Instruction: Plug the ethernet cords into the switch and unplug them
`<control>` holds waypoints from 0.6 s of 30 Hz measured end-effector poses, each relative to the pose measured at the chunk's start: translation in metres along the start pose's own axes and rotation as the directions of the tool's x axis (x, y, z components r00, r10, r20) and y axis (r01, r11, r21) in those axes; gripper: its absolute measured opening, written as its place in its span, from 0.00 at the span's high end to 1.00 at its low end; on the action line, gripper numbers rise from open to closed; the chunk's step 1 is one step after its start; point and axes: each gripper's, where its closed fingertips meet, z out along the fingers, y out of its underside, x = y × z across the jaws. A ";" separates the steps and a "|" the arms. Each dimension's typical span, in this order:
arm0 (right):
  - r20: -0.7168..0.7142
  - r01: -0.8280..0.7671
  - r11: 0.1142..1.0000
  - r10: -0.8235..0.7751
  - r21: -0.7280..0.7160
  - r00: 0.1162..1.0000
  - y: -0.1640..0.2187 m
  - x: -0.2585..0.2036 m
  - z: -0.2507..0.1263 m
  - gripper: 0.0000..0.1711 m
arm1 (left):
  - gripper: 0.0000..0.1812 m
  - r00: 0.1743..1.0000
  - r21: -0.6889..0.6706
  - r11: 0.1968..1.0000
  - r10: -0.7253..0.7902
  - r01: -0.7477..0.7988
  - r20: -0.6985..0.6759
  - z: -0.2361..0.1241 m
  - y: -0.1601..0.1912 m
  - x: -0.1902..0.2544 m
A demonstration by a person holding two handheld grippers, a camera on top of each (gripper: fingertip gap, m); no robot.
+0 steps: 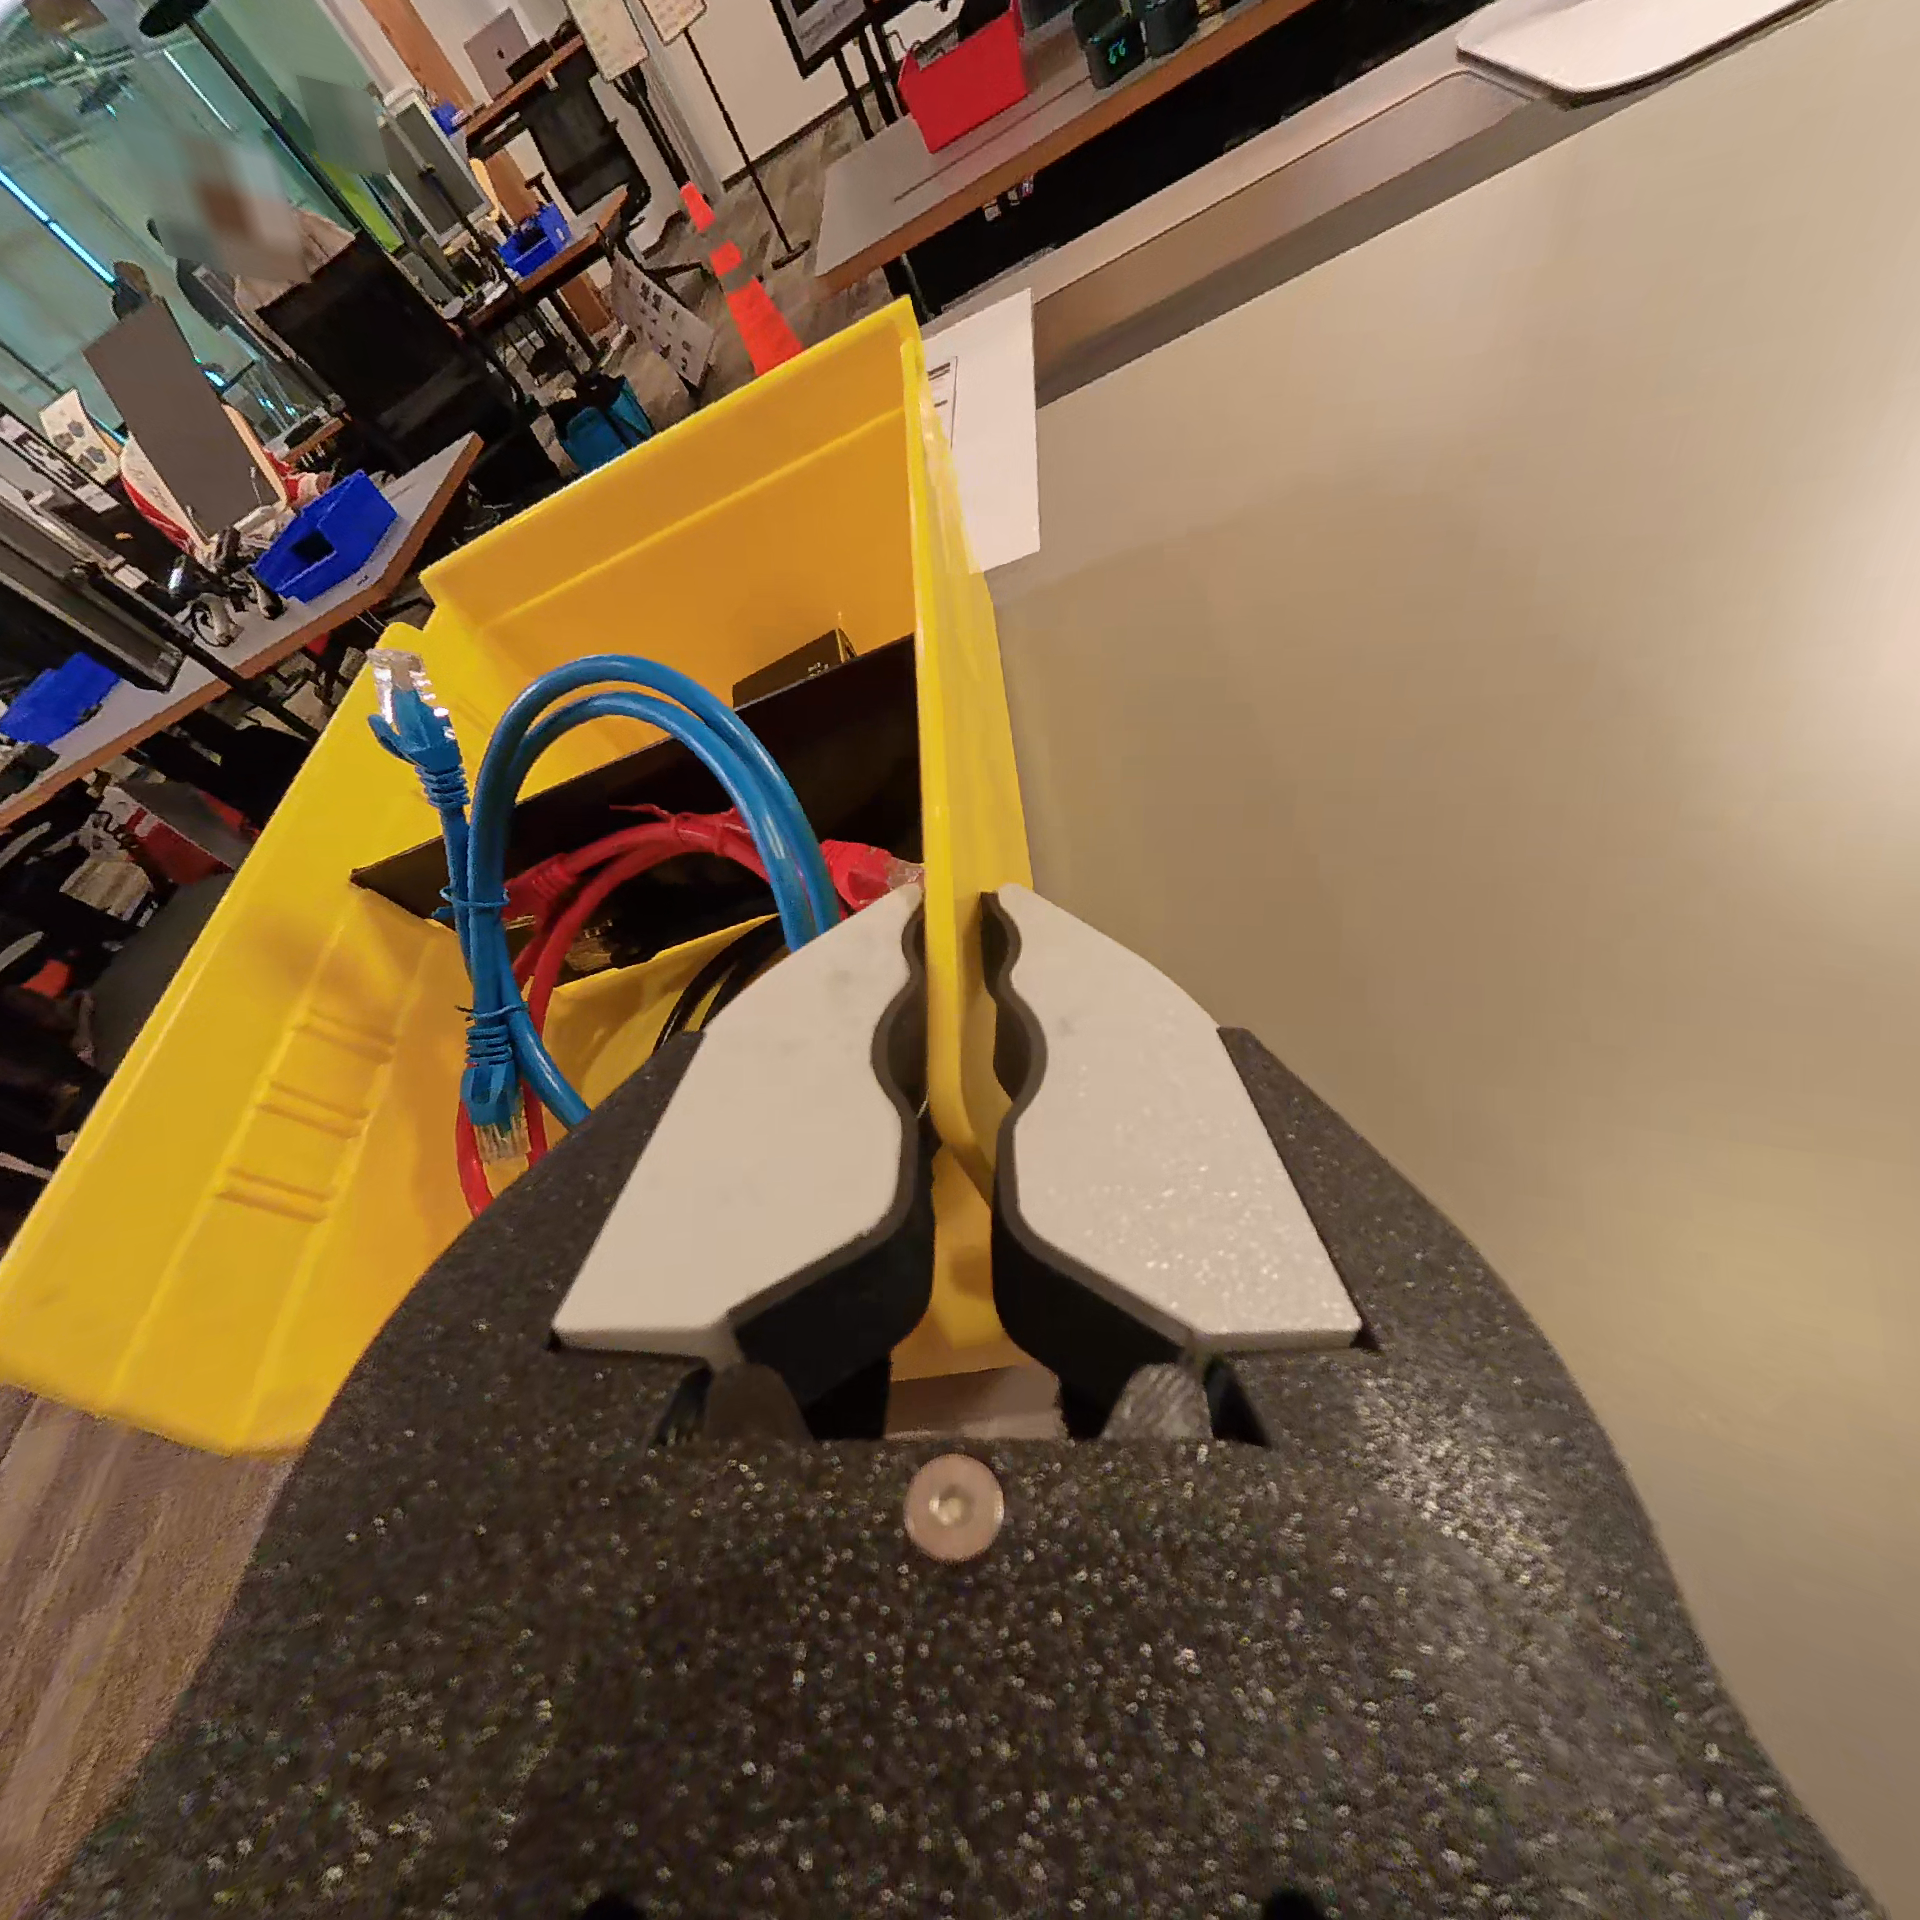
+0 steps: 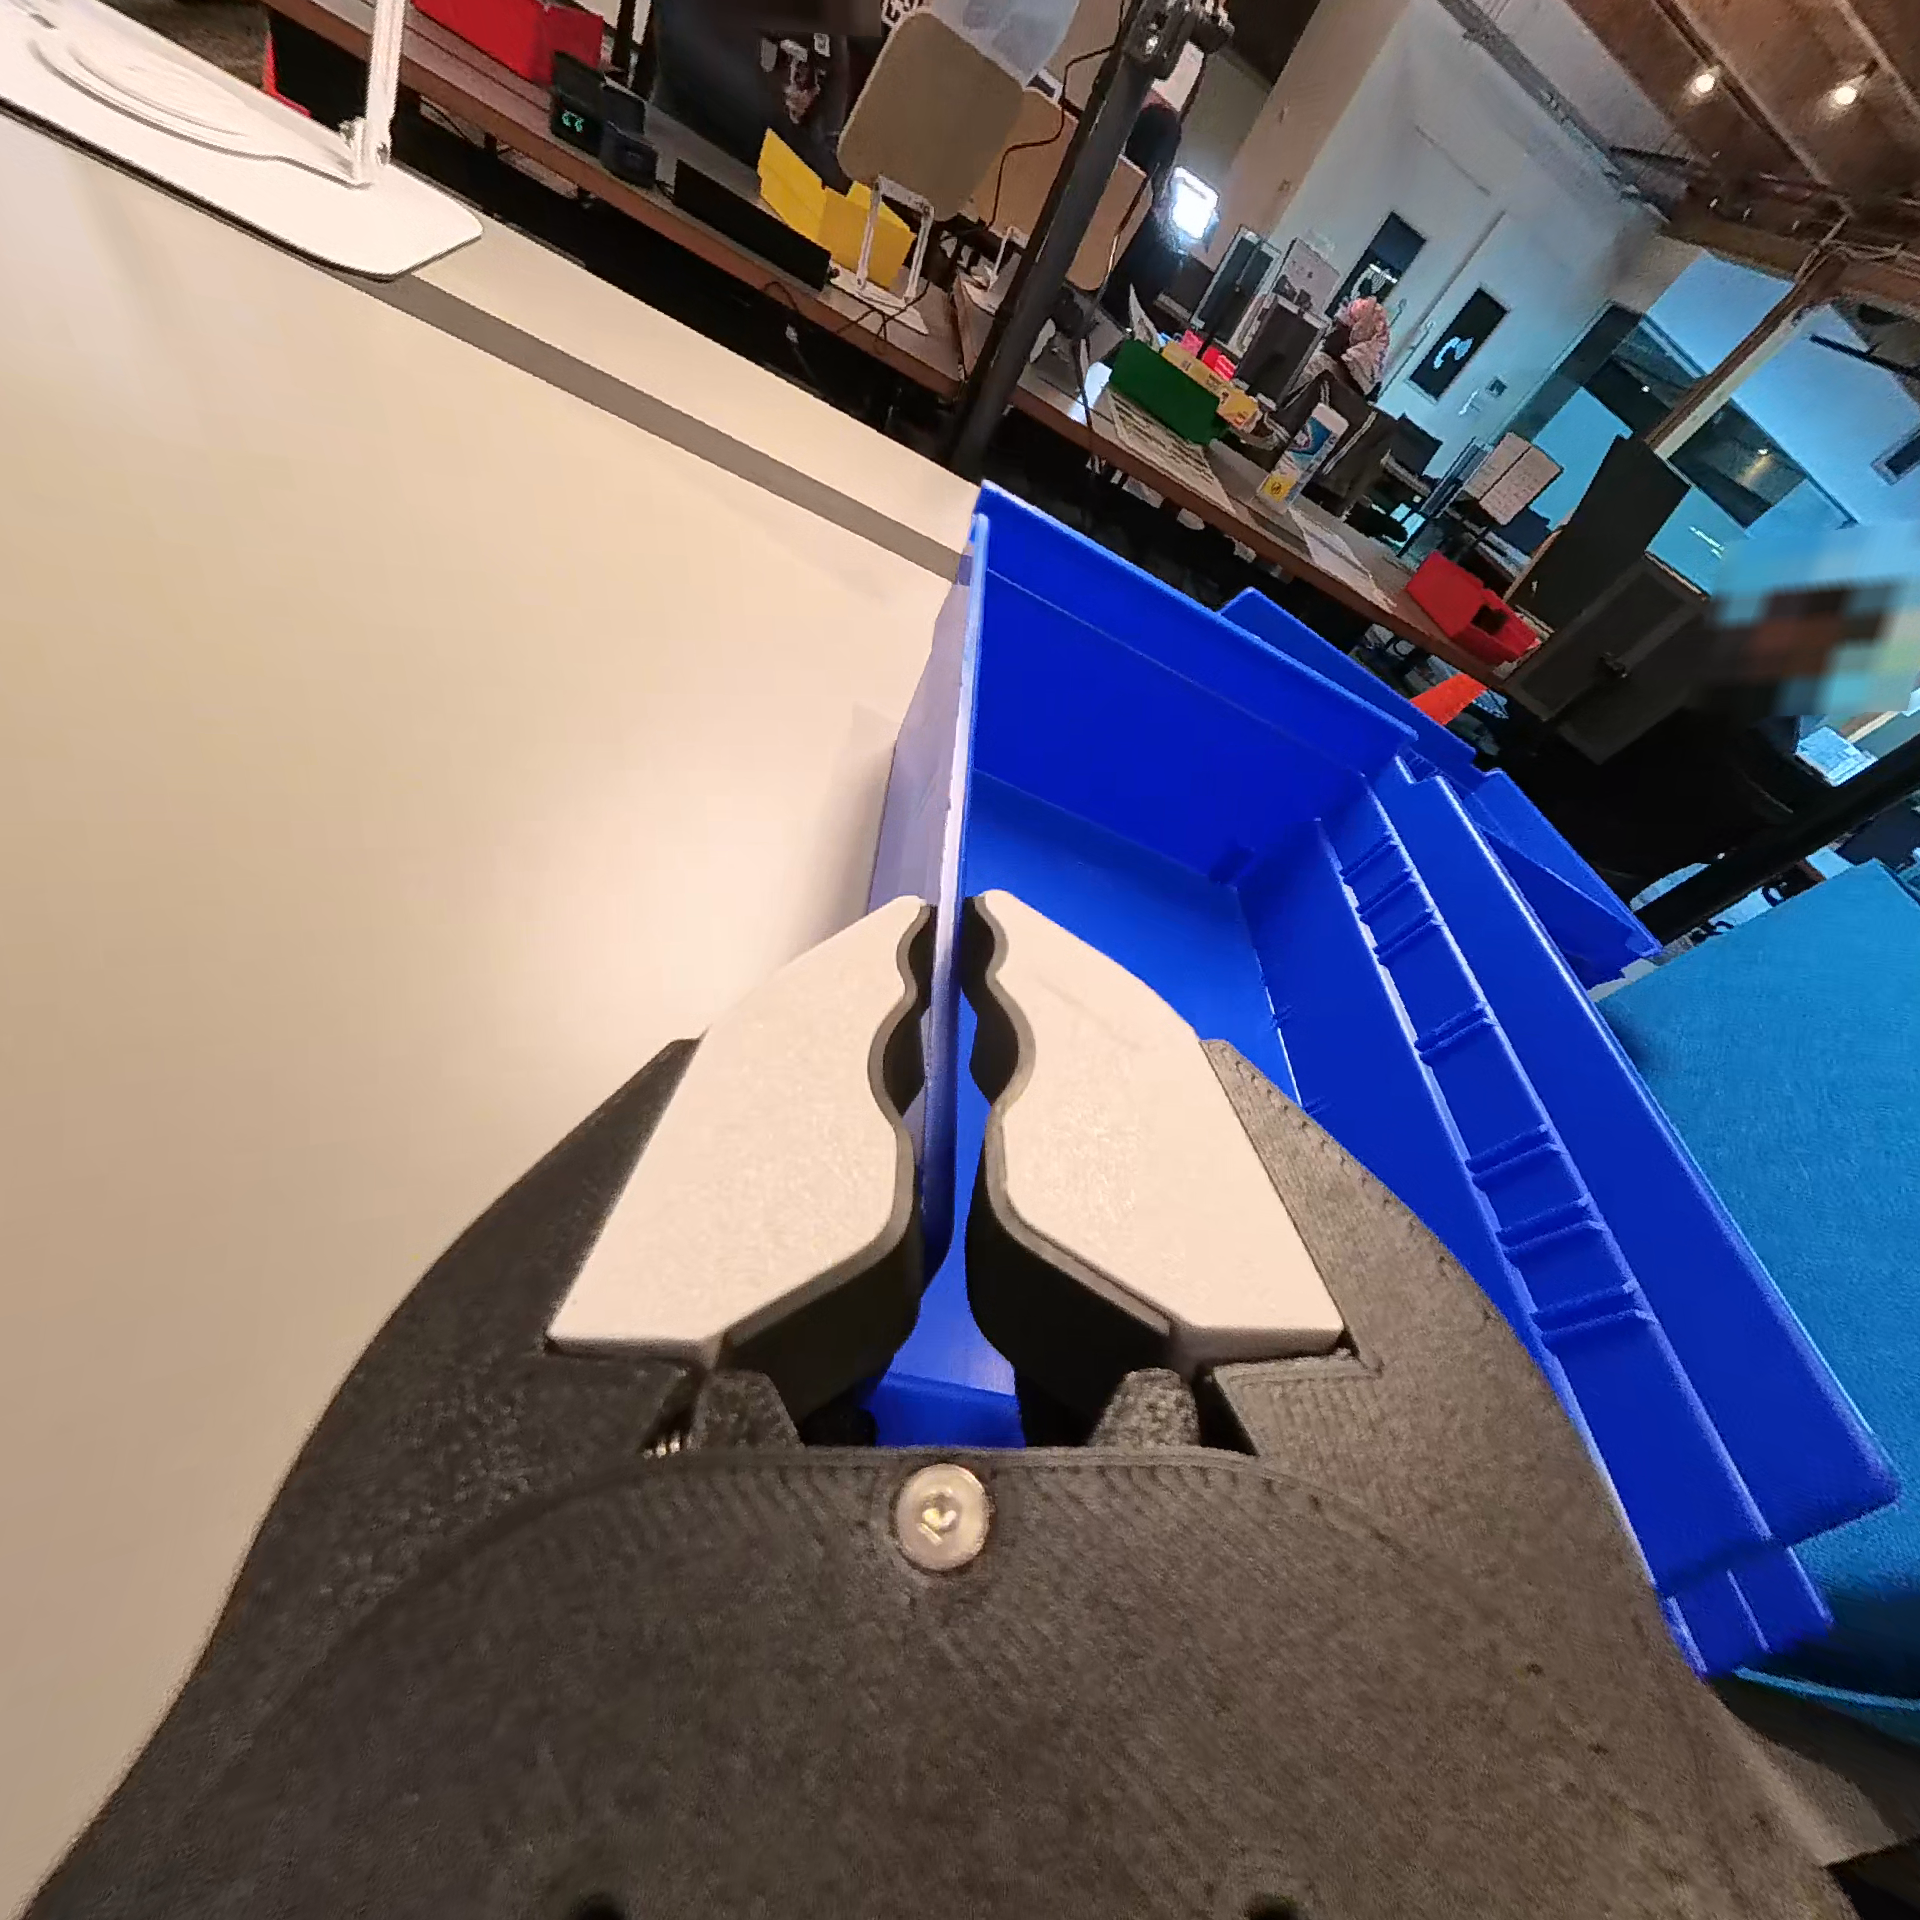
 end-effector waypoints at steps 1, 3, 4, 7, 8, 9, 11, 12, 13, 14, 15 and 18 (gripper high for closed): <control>-0.002 0.000 1.000 0.000 -0.001 1.000 0.000 0.000 0.000 0.97 | 0.96 1.000 0.002 1.000 0.000 0.000 0.000 0.002 0.000 -0.001; -0.001 0.000 1.000 0.000 -0.004 1.000 0.000 -0.001 -0.002 0.97 | 0.96 1.000 0.005 1.000 -0.003 0.003 0.003 0.005 0.000 -0.004; 0.002 0.001 1.000 -0.001 -0.003 1.000 0.000 -0.003 -0.004 0.97 | 0.96 1.000 0.005 1.000 -0.005 0.005 0.006 0.006 0.000 -0.006; 0.008 0.012 1.000 -0.012 0.006 1.000 -0.001 -0.006 -0.007 0.97 | 0.96 1.000 0.016 1.000 -0.007 0.007 0.009 0.008 0.000 -0.008; 0.011 0.012 1.000 -0.012 0.010 1.000 -0.002 -0.006 -0.006 0.97 | 0.96 1.000 0.019 1.000 -0.009 0.009 0.011 0.009 0.000 -0.009; 0.018 0.008 1.000 -0.009 0.015 1.000 -0.002 -0.005 -0.005 0.97 | 0.96 1.000 0.023 1.000 -0.011 0.011 0.012 0.010 0.000 -0.010; 0.032 0.015 1.000 -0.016 0.027 0.999 -0.002 -0.004 -0.001 0.97 | 0.96 1.000 0.032 0.999 -0.010 0.010 0.017 0.010 0.000 -0.009; 0.038 0.017 0.999 -0.019 0.034 0.999 -0.002 -0.003 0.001 0.97 | 0.96 1.000 0.038 0.999 -0.009 0.008 0.023 0.010 0.000 -0.009; 0.048 0.017 0.999 -0.019 0.042 0.999 -0.002 -0.002 0.002 0.97 | 0.96 1.000 0.042 0.999 -0.008 0.007 0.028 0.010 0.000 -0.009; 0.056 0.011 0.999 -0.014 0.048 0.998 -0.002 -0.001 0.004 0.97 | 0.96 0.999 0.044 0.999 -0.006 0.005 0.031 0.009 0.000 -0.009; 0.063 0.010 0.999 -0.013 0.053 0.998 -0.002 -0.001 0.006 0.97 | 0.96 1.000 0.045 0.999 -0.006 0.005 0.031 0.009 0.000 -0.009; 0.056 0.012 0.999 -0.015 0.044 0.998 -0.002 0.002 0.012 0.97 | 0.96 1.000 0.043 0.999 -0.011 0.010 0.023 0.010 -0.001 -0.009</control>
